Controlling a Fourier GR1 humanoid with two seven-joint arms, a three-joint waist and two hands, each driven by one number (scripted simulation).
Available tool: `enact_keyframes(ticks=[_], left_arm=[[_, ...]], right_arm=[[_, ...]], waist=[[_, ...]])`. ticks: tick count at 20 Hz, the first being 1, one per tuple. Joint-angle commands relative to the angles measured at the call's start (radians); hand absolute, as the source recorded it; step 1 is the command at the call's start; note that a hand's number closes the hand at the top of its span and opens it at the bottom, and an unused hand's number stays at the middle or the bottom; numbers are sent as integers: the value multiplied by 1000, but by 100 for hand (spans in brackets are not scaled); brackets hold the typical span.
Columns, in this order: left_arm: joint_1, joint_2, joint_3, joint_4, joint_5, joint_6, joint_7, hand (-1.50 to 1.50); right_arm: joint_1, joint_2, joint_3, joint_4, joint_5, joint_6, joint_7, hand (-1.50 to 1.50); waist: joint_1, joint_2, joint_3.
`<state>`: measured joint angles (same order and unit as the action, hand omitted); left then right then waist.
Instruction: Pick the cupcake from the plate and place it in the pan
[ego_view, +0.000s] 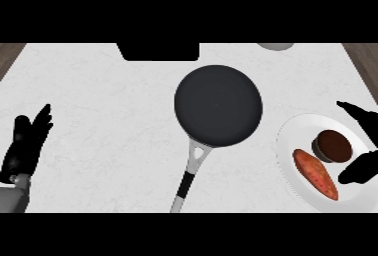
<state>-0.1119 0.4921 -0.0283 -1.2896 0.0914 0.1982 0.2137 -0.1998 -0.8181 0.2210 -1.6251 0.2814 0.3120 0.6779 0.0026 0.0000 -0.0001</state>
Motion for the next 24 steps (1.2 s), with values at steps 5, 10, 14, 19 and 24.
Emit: enact_keyframes(ticks=[5, 10, 14, 19, 24], left_arm=[[-23, -26, 40, -68, -43, -32, 106, 0], [-57, -41, 102, 58, -59, -81, 8, 0], [35, -68, 93, -39, -103, -78, 9, 0], [-38, -130, 90, 72, -149, -46, -41, 0], [38, -84, 134, -125, -120, -120, 79, 0]], right_arm=[[19, 95, -67, 0, 90, 94, -8, -150], [-29, 167, -93, 117, 181, 95, -95, -150], [34, 207, -113, 81, 241, 93, -107, -150], [-93, 275, -99, 251, 317, 101, -131, -150], [-3, 250, -167, 261, 359, 111, -219, -150]], waist=[[-2, -1, 0], [-3, 1, 0], [-2, -1, 0], [1, 1, 0], [2, -1, 0]])
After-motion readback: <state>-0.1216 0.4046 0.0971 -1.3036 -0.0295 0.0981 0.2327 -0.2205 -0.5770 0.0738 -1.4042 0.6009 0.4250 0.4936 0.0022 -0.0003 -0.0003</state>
